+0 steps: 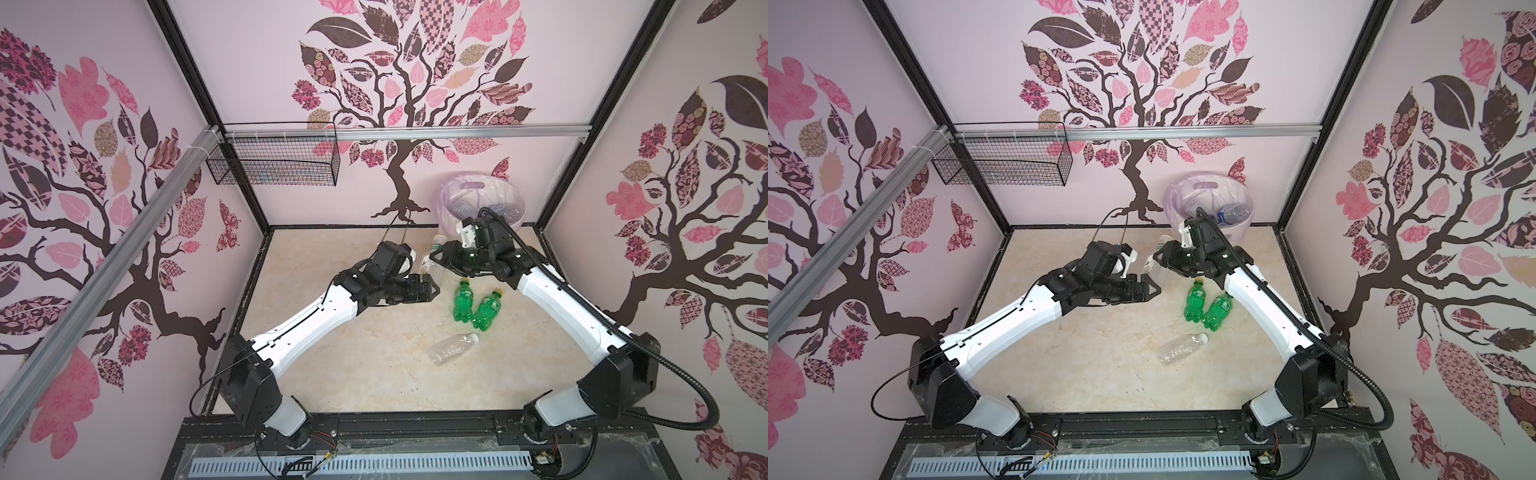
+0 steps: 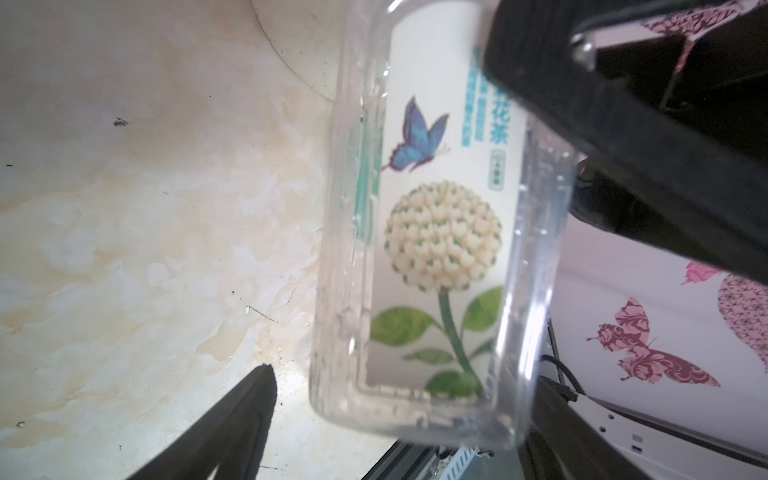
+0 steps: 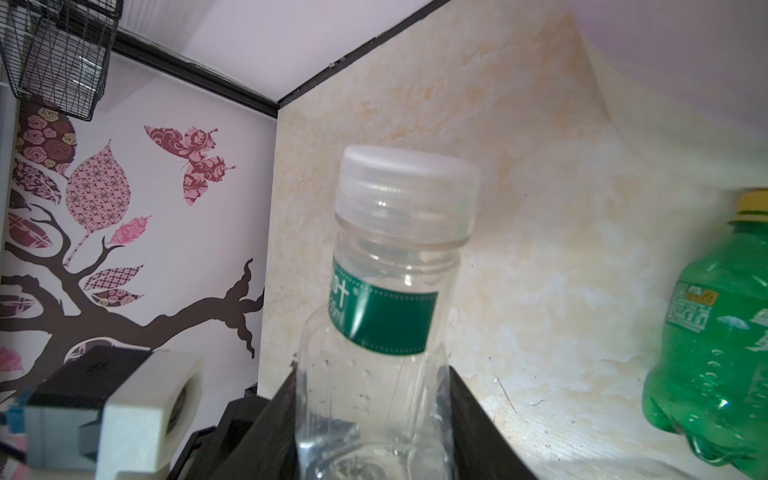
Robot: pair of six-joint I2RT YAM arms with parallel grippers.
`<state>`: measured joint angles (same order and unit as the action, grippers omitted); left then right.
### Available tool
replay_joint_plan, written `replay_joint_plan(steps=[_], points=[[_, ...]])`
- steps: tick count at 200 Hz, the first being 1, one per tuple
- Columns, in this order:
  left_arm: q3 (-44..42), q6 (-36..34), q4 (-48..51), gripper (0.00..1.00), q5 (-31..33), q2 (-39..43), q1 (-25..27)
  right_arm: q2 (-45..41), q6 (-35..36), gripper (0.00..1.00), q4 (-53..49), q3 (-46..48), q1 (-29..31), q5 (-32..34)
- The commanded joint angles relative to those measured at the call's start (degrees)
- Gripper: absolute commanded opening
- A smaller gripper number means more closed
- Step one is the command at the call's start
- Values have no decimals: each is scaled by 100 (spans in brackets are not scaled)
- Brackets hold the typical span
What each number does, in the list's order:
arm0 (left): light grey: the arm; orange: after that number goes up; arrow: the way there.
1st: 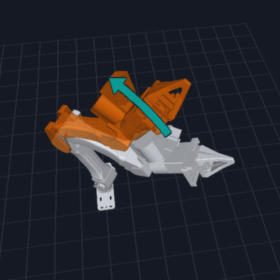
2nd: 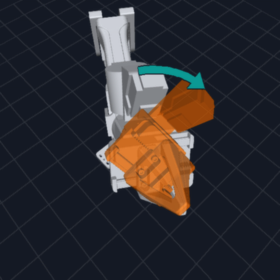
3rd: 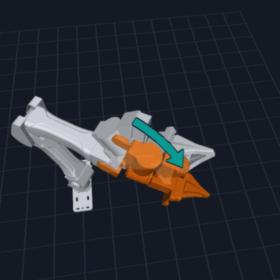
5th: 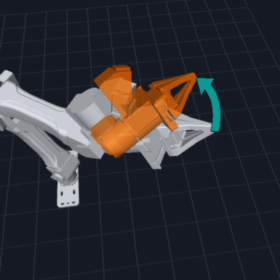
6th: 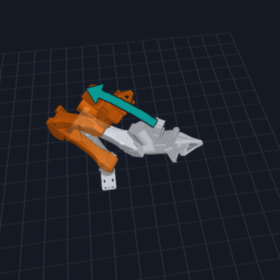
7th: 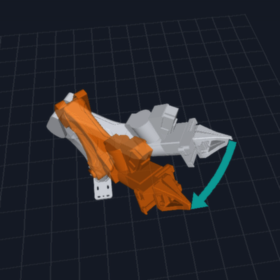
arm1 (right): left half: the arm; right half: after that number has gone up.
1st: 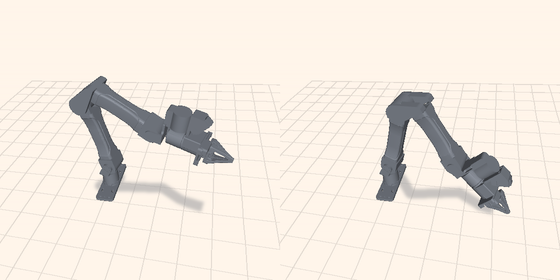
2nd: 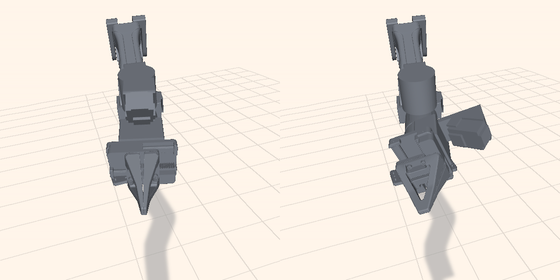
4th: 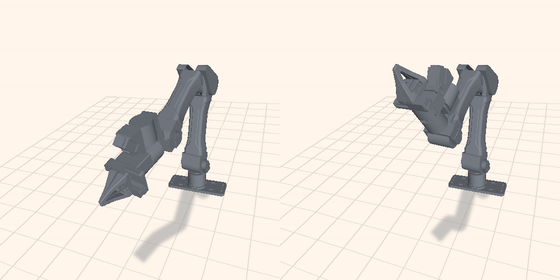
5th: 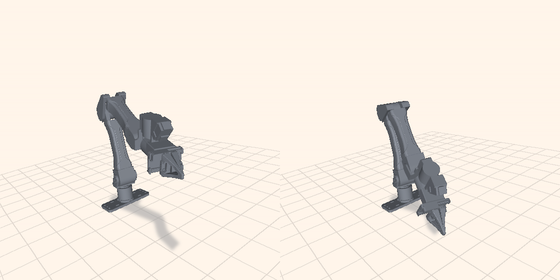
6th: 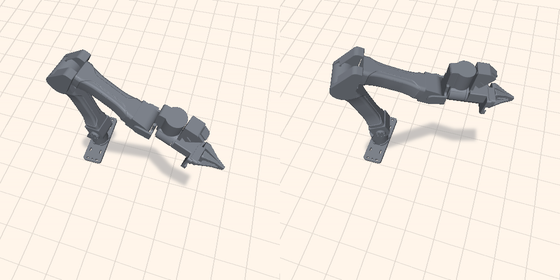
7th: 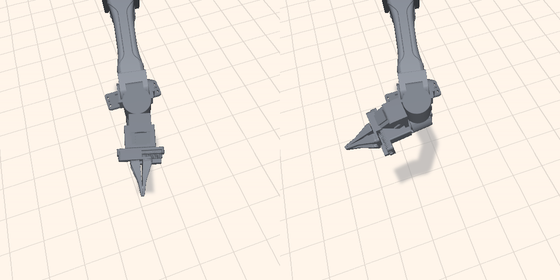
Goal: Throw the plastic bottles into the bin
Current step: 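Carry the tea bottle over the bin with right gripper while left releases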
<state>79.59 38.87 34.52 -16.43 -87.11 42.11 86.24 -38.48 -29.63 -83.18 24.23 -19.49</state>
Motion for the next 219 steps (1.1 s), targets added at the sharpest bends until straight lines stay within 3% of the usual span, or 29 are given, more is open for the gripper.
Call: replay_joint_plan(steps=[1, 33, 77, 139, 173, 201, 219], points=[[561, -135, 359, 97, 258, 185, 17, 194, 426, 46, -419, -615, -72, 378], [1473, -280, 777, 97, 488, -20, 17, 413, 754, 46, -816, -1648, -408, 676], [2877, -493, 1495, 97, 996, -456, 161, 483, 1111, 44, -812, -2855, -898, 1604], [3704, -238, 1536, 97, 850, -876, 310, 1193, 1780, 44, -1120, -5186, -1249, 2733], [3609, -266, 1571, 97, 908, -827, 350, 1278, 1983, 45, -620, -5294, -1286, 3328], [3453, -300, 1596, 97, 998, -729, 351, 1925, 1825, 58, -956, -5222, -1413, 3347], [3433, -348, 1625, 97, 1059, -705, 351, 2540, 1647, 82, -1706, -5651, -1506, 3275]])
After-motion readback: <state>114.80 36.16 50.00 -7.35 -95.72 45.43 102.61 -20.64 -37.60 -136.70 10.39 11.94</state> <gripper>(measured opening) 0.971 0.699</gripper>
